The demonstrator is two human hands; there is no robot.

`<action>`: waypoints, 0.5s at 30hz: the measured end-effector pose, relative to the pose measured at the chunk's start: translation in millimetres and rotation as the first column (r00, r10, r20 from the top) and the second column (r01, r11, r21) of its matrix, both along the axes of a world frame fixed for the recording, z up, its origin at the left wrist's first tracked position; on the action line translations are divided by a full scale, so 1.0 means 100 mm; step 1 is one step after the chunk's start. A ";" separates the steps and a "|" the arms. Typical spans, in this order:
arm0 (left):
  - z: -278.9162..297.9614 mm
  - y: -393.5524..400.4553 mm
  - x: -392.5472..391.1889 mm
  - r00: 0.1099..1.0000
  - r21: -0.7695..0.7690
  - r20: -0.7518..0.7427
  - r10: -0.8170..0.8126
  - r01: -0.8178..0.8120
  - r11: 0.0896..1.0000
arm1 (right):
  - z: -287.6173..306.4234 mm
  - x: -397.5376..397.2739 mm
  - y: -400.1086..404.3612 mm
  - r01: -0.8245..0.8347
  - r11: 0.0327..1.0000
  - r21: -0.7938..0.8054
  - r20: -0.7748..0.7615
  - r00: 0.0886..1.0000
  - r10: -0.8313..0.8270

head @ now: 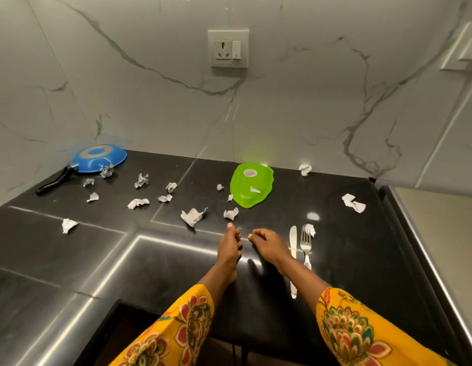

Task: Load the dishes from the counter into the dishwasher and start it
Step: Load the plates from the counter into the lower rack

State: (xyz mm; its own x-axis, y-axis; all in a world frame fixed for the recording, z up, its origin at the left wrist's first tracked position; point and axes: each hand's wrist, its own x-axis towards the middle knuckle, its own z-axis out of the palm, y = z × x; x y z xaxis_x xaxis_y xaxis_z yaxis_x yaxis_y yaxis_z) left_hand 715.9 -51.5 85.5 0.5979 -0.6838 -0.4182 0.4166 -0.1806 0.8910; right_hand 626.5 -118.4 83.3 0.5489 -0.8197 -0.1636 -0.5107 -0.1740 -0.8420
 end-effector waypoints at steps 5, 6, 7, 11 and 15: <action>-0.04 -0.52 0.26 1.000 -0.009 0.004 0.002 -0.002 1.000 | -0.09 0.27 -0.50 -0.114 0.991 -0.069 -0.168 0.981 0.101; -0.08 -0.62 0.30 1.000 -0.009 0.006 0.011 -0.011 1.000 | -0.10 0.31 -0.58 -0.122 0.989 -0.083 -0.189 0.976 0.105; -0.09 -0.71 0.34 1.000 -0.013 0.007 0.021 -0.021 1.000 | -0.10 0.34 -0.66 -0.124 0.988 -0.095 -0.211 0.972 0.102; -0.10 -1.01 0.46 0.998 -0.037 -0.030 0.054 -0.056 0.998 | -0.11 0.52 -0.94 -0.120 0.984 -0.131 -0.277 0.957 0.080; 0.01 -1.24 0.53 0.995 -0.055 -0.013 0.097 -0.098 0.994 | -0.12 0.68 -1.16 -0.087 0.984 -0.153 -0.294 0.955 0.038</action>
